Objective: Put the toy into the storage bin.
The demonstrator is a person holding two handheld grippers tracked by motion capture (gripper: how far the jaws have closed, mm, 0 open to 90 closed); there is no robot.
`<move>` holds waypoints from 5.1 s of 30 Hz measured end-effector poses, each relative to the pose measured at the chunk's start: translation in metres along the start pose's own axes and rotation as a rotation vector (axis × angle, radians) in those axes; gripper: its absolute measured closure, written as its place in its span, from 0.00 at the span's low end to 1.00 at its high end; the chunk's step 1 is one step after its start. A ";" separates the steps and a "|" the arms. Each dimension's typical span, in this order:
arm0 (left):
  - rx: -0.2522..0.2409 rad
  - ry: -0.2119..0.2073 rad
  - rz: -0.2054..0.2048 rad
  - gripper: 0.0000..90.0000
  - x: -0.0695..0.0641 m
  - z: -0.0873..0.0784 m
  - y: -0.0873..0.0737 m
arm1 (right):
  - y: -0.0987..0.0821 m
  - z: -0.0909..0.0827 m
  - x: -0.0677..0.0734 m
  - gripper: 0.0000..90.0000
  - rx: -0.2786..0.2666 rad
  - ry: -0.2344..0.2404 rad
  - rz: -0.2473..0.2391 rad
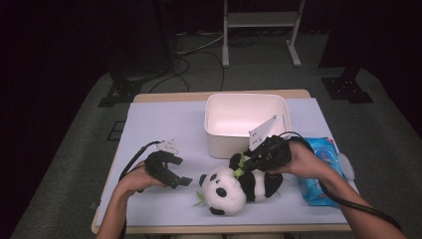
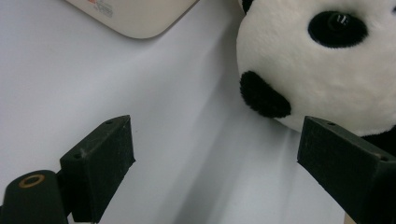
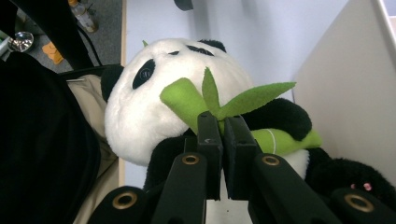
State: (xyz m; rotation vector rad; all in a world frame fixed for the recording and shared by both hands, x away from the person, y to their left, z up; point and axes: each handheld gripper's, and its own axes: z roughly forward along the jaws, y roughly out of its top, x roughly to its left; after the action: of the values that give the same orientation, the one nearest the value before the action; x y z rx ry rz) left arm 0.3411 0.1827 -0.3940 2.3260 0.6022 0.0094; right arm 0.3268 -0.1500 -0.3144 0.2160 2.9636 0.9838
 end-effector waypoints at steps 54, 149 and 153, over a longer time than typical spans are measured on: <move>-0.005 0.001 -0.040 0.11 0.010 0.002 -0.011 | 0.019 -0.046 -0.008 0.97 -0.074 -0.018 0.018; -0.058 0.014 -0.118 0.08 0.026 -0.001 -0.029 | 0.066 -0.073 -0.160 0.97 -0.002 -0.156 0.156; -0.056 0.011 -0.116 0.08 0.025 0.000 -0.028 | 0.062 -0.066 -0.160 0.97 -0.001 -0.145 0.171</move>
State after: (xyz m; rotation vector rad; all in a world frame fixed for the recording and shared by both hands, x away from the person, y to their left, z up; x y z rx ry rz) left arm 0.3518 0.2114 -0.4165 2.2351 0.7318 -0.0146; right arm 0.4900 -0.1614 -0.2299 0.5250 2.8499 0.9403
